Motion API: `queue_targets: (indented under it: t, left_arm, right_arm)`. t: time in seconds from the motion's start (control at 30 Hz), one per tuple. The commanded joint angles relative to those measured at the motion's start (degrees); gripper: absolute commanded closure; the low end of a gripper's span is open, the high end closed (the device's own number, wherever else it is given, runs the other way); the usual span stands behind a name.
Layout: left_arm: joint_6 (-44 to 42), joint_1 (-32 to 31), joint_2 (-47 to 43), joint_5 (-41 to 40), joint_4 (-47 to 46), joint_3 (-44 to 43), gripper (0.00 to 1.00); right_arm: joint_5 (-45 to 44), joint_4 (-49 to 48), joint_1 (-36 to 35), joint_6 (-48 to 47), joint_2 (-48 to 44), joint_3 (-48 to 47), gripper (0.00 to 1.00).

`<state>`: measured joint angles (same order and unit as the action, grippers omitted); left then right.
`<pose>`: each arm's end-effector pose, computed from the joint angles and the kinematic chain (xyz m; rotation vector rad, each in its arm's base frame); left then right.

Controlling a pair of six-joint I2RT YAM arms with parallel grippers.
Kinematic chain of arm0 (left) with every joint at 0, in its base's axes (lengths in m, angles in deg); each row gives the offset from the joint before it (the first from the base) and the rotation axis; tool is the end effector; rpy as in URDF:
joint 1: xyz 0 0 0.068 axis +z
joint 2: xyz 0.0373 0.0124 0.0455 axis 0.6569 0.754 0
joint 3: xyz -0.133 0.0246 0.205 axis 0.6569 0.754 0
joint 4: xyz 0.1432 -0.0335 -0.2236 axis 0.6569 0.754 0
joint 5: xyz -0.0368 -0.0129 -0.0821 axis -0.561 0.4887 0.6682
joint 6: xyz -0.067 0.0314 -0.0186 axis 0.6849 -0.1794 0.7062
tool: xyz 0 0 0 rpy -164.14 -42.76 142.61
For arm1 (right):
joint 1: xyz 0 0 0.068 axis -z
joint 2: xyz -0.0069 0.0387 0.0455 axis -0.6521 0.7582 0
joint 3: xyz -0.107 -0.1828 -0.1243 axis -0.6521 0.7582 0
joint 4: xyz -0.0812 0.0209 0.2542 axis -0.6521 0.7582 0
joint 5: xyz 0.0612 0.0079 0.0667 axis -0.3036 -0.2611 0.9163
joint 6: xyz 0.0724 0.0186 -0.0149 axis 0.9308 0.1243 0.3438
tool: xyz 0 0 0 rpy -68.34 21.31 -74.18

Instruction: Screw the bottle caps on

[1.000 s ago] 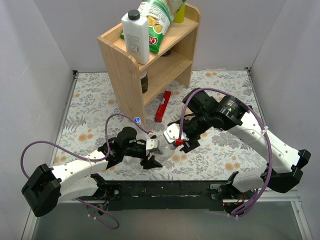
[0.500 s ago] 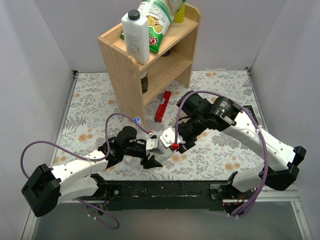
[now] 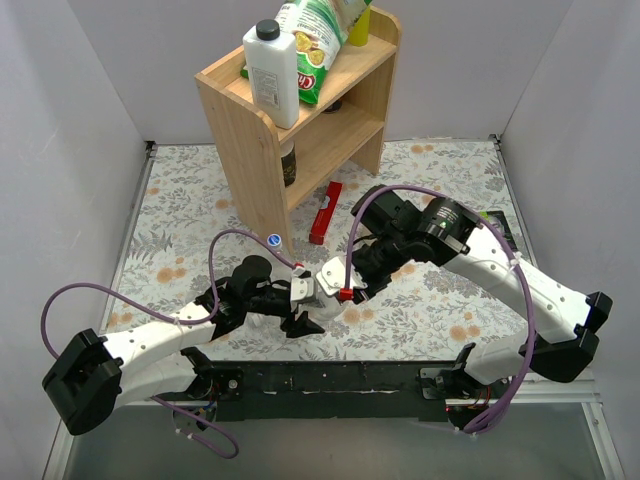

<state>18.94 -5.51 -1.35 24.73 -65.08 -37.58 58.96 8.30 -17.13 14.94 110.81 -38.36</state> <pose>0.1380 -0.2101 0.1667 0.9843 2.0403 -1.4646 0.1202 0.2480 0.3573 -2.2686 1.0293 0.5756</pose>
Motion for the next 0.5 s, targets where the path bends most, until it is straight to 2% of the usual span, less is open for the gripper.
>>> queue_targets:
  t: [0.0,0.13,0.17,0.27,0.47]
  left_arm:
    - [-0.5,0.2,-2.5,1.6,-6.7,-0.7,1.0]
    - [-1.6,0.2,-2.9,1.1,-5.6,-0.8,1.0]
    - [-1.6,0.2,-3.0,1.1,-5.6,-0.8,1.0]
    - [-0.9,0.3,-3.1,0.3,-5.9,-0.4,1.0]
    - [-1.2,0.4,-4.4,-1.2,-7.4,0.1,1.0]
  right_arm:
    - [-2.6,0.6,0.1,1.2,-1.5,0.5,0.62]
    - [-2.7,2.1,0.1,1.7,-0.4,-0.4,0.68]
    - [-2.2,2.2,0.1,1.9,-0.4,-0.5,0.74]
    - [-1.5,1.2,0.1,3.7,-0.9,-0.8,0.82]
    - [0.4,-6.4,0.1,5.2,-5.9,4.4,0.86]
